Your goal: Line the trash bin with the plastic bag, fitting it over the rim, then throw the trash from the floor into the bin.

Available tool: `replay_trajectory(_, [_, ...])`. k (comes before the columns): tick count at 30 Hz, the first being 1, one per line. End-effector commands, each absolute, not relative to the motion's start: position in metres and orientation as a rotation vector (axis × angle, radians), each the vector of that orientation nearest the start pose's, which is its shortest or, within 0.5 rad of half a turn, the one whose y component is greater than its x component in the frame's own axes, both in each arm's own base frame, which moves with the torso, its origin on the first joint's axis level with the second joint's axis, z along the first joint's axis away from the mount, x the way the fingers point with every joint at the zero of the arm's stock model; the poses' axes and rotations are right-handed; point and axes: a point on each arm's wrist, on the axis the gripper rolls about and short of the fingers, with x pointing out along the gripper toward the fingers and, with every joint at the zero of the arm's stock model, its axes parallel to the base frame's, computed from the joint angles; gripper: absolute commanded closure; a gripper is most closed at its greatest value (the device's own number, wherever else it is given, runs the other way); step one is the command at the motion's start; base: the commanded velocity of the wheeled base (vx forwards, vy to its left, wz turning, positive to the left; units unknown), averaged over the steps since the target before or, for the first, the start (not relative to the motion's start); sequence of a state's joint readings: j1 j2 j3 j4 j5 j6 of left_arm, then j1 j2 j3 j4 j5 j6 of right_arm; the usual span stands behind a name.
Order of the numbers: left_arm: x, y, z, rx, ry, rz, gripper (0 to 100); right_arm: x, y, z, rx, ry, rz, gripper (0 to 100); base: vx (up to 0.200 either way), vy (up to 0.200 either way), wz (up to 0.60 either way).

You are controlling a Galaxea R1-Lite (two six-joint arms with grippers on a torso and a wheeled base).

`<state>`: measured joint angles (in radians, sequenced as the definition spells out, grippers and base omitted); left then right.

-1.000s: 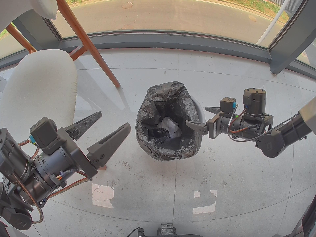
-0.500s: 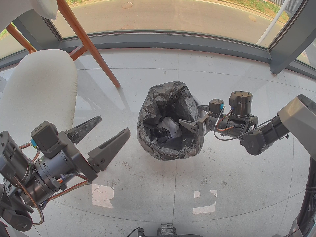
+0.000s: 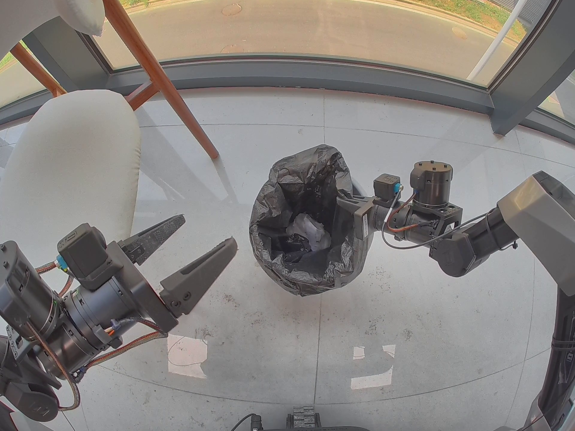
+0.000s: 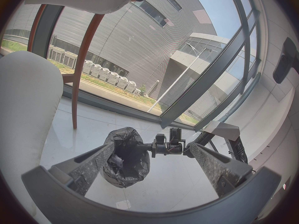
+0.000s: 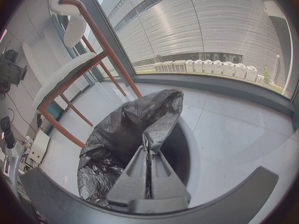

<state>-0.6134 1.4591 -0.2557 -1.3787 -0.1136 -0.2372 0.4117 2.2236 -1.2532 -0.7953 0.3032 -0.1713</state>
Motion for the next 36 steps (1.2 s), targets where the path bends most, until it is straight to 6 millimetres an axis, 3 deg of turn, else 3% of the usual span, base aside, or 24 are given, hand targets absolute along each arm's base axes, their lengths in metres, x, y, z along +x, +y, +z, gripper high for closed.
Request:
replay_trajectory(1, [0.163,-0.118,0.179,-0.271,-0.081,-0.743,0,0.399,0.178,0.154,-0.169,0.03,0.711,100,0.0,0.0,0.0])
replay_trajectory(5, [0.163,-0.118,0.179,-0.269,-0.08,-0.742,0,0.395,0.166,0.167,-0.179,0.019,0.688,100,0.0,0.0,0.0])
replay_trajectory(10, [0.163,-0.118,0.179,-0.27,-0.082,-0.743,0,0.4,0.141,0.164,-0.216,0.027,0.634,100,0.0,0.0,0.0])
replay_trajectory(11, [0.163,-0.118,0.178,-0.269,-0.079,-0.742,0,0.402,0.13,0.161,-0.227,0.033,0.61,100,0.0,0.0,0.0])
replay_trajectory(17, [0.163,-0.118,0.178,-0.269,-0.079,-0.742,0,0.404,0.115,0.143,-0.258,0.068,0.579,100,0.0,0.0,0.0])
replay_trajectory(24, [0.16,-0.116,0.173,-0.263,-0.056,-0.74,0,0.413,0.109,0.12,-0.257,0.057,0.564,100,0.0,0.0,0.0])
replay_trajectory(25, [0.159,-0.115,0.172,-0.261,-0.052,-0.739,0,0.414,0.109,0.119,-0.255,0.056,0.565,0,0.0,0.0,0.0])
replay_trajectory(31, [0.159,-0.114,0.172,-0.261,-0.055,-0.74,0,0.405,0.106,0.121,-0.226,0.07,0.571,0,0.0,0.0,0.0])
replay_trajectory(36, [0.158,-0.114,0.174,-0.263,-0.063,-0.74,0,0.367,0.085,0.131,-0.191,0.12,0.544,0,0.0,0.0,0.0])
